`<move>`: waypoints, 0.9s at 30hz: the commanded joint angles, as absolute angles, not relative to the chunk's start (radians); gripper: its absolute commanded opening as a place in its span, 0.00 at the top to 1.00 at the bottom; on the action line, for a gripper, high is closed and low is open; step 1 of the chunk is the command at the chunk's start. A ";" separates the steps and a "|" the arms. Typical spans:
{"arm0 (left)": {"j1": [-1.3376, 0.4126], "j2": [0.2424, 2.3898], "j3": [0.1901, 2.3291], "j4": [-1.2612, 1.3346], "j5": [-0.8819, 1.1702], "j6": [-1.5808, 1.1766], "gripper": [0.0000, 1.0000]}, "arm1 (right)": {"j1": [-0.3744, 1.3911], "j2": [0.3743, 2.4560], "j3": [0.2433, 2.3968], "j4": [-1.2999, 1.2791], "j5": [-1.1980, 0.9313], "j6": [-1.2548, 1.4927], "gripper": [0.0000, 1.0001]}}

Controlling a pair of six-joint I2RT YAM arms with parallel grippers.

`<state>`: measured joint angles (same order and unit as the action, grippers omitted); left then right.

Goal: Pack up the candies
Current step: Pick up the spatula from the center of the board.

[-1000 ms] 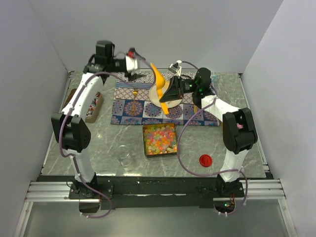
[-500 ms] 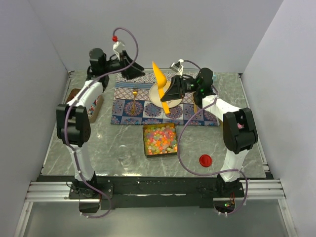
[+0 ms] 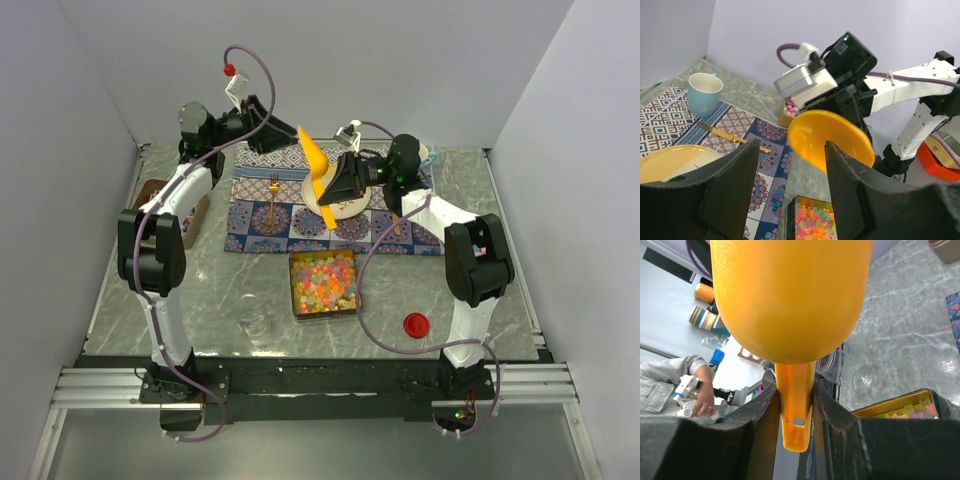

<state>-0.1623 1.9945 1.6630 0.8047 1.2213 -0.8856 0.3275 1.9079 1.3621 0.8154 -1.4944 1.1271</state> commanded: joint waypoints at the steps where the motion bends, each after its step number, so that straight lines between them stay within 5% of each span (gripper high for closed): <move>1: -0.170 2.003 1.720 0.876 1.230 -0.925 0.39 | 0.342 1.925 1.424 0.818 -1.628 1.112 1.00; 13: -0.202 2.063 1.773 0.894 1.290 -0.876 0.45 | 0.347 1.934 1.437 0.795 -1.629 1.120 1.00; 17: -0.204 2.120 1.850 0.962 1.351 -0.932 0.75 | 0.345 1.944 1.440 0.772 -1.629 1.121 1.00; 19: -0.204 2.148 1.884 0.989 1.376 -0.962 0.99 | 0.342 1.947 1.436 0.775 -1.629 1.115 1.00; 22: -0.196 2.132 1.858 0.956 1.365 -0.954 0.99 | 0.321 1.959 1.425 0.830 -1.628 1.118 0.87; 23: -0.190 2.123 1.852 0.925 1.359 -0.948 0.99 | 0.293 1.962 1.425 0.841 -1.628 1.117 0.68; 27: -0.170 2.044 1.822 0.824 1.390 -0.905 0.99 | 0.211 1.976 1.457 0.835 -1.628 1.115 0.33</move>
